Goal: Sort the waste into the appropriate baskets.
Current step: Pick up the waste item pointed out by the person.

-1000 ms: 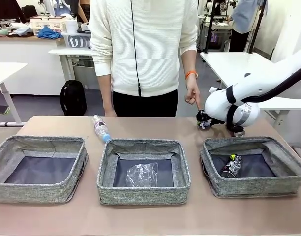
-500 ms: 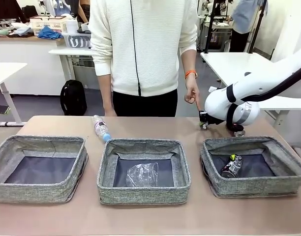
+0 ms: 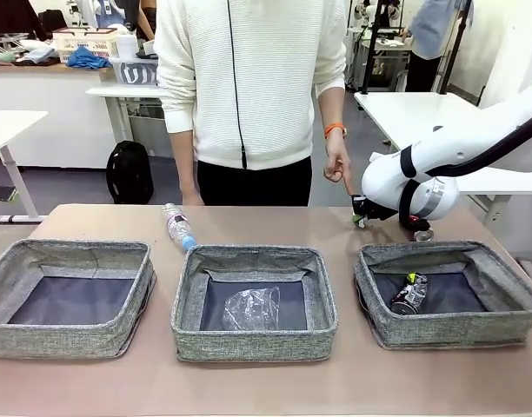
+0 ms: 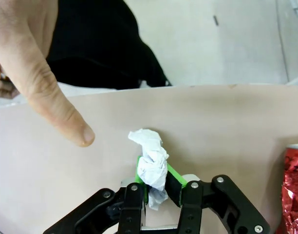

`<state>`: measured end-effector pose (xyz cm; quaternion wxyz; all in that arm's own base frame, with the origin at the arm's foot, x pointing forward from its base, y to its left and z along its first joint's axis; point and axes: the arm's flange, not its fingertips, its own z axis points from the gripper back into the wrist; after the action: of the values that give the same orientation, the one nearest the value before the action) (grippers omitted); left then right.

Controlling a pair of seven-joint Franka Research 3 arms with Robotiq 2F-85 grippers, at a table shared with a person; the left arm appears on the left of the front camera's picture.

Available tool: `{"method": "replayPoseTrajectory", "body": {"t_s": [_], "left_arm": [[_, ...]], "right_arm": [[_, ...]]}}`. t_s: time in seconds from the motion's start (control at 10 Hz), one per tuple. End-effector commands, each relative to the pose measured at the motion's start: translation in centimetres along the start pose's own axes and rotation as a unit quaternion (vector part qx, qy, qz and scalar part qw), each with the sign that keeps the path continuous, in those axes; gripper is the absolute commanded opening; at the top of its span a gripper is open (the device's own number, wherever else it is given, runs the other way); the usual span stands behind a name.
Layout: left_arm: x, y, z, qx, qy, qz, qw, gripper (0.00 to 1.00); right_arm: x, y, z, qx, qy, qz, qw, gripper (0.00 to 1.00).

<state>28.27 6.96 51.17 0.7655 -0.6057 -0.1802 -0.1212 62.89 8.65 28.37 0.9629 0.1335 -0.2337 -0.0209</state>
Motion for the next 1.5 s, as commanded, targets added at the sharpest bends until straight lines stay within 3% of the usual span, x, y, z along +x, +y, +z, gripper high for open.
{"method": "replayPoseTrajectory", "body": {"t_s": [0.0, 0.1, 0.3, 0.4, 0.5, 0.7, 0.8, 1.1, 1.2, 1.3, 1.4], "left_arm": [[0.1, -0.3, -0.1, -0.009, -0.005, -0.004, 1.000, 1.00], [0.1, -0.3, -0.1, -0.009, -0.005, -0.004, 1.000, 1.00], [0.1, -0.3, -0.1, -0.009, -0.005, -0.004, 1.000, 1.00], [0.1, -0.3, -0.1, -0.009, -0.005, -0.004, 1.000, 1.00], [0.1, -0.3, -0.1, -0.009, -0.005, -0.004, 1.000, 1.00], [0.1, -0.3, -0.1, -0.009, -0.005, -0.004, 1.000, 1.00], [0.1, -0.3, -0.1, -0.009, -0.005, -0.004, 1.000, 1.00], [0.1, -0.3, -0.1, -0.009, -0.005, -0.004, 1.000, 1.00], [0.1, -0.3, -0.1, -0.009, -0.005, -0.004, 1.000, 1.00], [0.1, -0.3, -0.1, -0.009, -0.005, -0.004, 1.000, 1.00], [0.1, -0.3, -0.1, -0.009, -0.005, -0.004, 1.000, 1.00]], "right_arm": [[-0.6, -1.4, 3.8, 0.013, 0.035, 0.013, 0.999, 0.00], [-1.2, -1.7, 8.0, 0.016, 0.044, 0.019, 0.999, 0.00], [-4.1, -0.1, 18.6, 0.027, 0.122, -0.033, 0.992, 0.00], [-6.6, 2.6, 22.7, -0.040, 0.153, -0.084, 0.984, 0.00], [-9.8, 5.9, 25.7, -0.085, 0.165, -0.080, 0.979, 0.00], [-12.6, 8.3, 27.2, -0.106, 0.170, -0.099, 0.975, 0.00], [-11.9, 7.9, 26.2, -0.082, 0.174, -0.114, 0.975, 0.00], [-12.5, 6.5, 27.5, -0.092, 0.158, -0.099, 0.978, 0.00], [-13.3, 7.6, 28.0, -0.092, 0.167, -0.107, 0.976, 0.13], [-13.9, 9.5, 27.3, -0.089, 0.178, -0.115, 0.973, 0.13], [-12.5, 11.9, 30.4, -0.153, 0.113, -0.105, 0.976, 0.13]]}}
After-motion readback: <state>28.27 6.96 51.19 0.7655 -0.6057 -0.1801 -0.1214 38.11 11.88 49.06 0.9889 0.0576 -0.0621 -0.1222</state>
